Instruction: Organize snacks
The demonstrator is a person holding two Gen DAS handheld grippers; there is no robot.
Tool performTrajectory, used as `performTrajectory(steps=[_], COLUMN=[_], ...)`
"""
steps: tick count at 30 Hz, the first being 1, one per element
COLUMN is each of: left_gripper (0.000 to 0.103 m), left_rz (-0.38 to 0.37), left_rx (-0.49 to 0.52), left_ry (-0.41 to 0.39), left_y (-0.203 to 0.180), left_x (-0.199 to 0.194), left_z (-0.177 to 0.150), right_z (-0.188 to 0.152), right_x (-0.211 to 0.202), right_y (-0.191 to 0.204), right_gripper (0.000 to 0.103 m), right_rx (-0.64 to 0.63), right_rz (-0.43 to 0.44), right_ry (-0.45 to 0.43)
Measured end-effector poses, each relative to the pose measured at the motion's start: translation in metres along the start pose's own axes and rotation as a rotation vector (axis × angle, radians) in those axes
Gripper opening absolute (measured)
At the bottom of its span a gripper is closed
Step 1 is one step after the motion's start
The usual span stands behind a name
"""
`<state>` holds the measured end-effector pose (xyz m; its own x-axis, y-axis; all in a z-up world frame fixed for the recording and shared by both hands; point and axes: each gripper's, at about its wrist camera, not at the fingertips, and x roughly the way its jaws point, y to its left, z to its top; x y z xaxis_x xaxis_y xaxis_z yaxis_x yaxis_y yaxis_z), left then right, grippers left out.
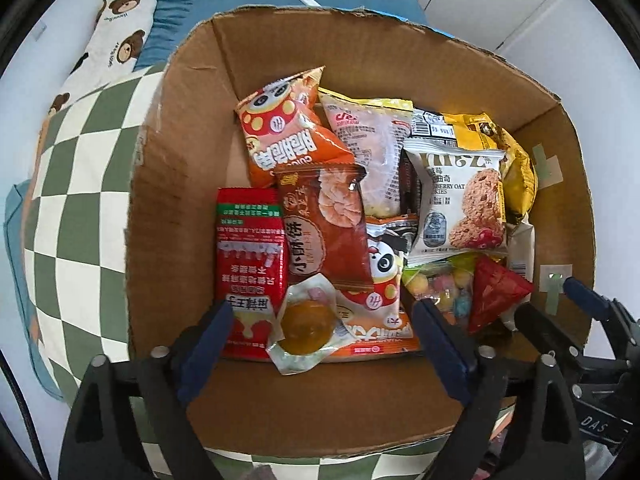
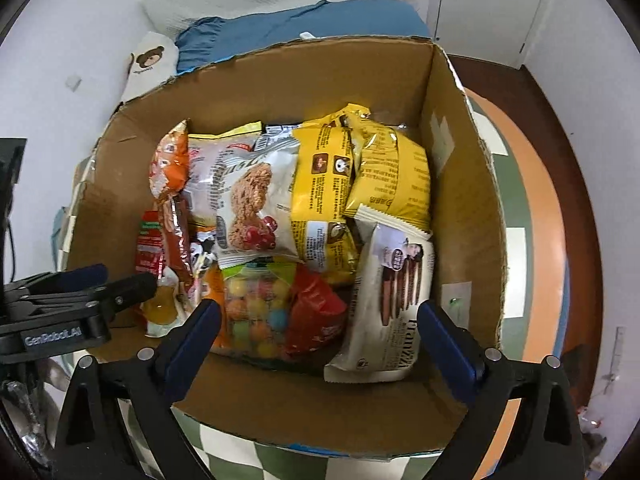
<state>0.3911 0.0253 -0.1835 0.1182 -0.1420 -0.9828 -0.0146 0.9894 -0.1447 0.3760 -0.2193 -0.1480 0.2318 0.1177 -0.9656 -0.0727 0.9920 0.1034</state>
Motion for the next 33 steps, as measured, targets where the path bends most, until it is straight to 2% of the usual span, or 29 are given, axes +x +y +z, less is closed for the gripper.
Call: performTrajectory(steps=[9,16,24,33], left_gripper=[0.095,0.095,0.095,0.095], left_rz=[0.029,0.037,0.057,0.081], left_rx=[0.01,0.01,0.017,0.045], left_ry=[-0.06,-0.129,-0.252,-0.419], left_y=[0.003,0.004,-0.001,-0.015], left_x=[-0.017,-0.045,-0.091,-0.158], left_z=[-0.01,-0.024,-0.054,-0.114], right_z=[-0.004,-0.013,-0.036,-0.08], right_x=[0.0,-0.021,-0.073,-0.143], right_y=[0.014,0.012,0.02,0.024], right_gripper=[0.101,0.101,0.101,0.102], right_rx=[-0.015,-0.013,-0.038,-0.05], right_rz=[-0.057,-0.064,-0.055,-0.037], right_ry=[-0.02,-0.062,-0.169,-0.297])
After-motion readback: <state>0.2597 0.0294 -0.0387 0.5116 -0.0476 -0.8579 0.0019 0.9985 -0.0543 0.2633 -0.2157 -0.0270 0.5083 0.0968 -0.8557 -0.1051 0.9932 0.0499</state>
